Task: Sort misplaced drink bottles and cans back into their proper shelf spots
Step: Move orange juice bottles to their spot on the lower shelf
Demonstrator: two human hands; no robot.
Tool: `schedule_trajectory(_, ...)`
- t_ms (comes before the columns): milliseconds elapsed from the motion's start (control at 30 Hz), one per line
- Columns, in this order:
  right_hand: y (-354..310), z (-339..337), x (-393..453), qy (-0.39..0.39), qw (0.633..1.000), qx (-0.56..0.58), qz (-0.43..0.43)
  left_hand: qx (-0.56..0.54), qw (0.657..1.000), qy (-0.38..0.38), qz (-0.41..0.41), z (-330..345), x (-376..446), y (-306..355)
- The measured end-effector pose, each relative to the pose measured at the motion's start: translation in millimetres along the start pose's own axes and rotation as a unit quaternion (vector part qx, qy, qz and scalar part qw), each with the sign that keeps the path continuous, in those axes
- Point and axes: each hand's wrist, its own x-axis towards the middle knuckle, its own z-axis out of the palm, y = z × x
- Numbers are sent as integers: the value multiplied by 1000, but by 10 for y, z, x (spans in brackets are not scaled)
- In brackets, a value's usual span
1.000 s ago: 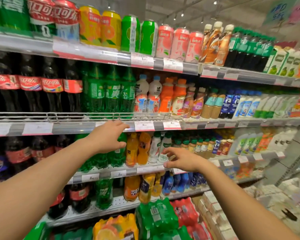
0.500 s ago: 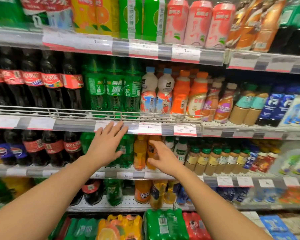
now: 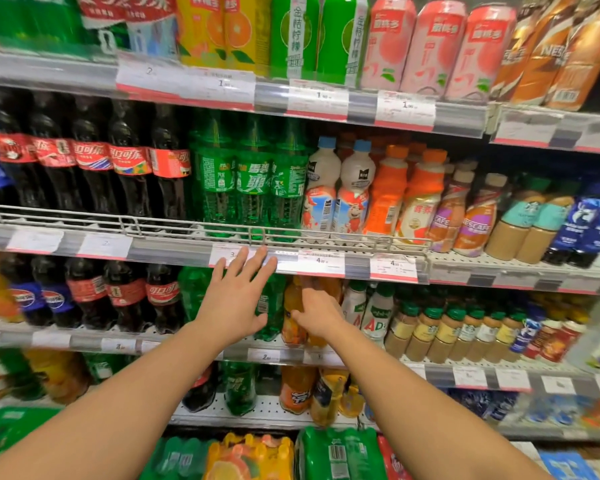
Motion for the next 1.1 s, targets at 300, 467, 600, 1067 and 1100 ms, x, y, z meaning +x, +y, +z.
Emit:
schedule_trajectory(300,-68,124,-101,165,986,-9,25,-6,1000,-6,2,-4,14,-12)
schedule_trajectory(467,-12,206,-296,192,975,101,40,-14,1000,-10,6,-41,20,-23)
schedule_trajectory(600,19,348,-626,188,969,151,48,-17,1000,-17,4,-59,13,-19)
schedule_trajectory(1067,235,376,-1042,206,960,175,73,-25,999,-28,7,-88,13,-6)
schedule_trajectory(1100,230,354,-1031,213,959,176,69,-25,999,-28,6,-90,13,-6)
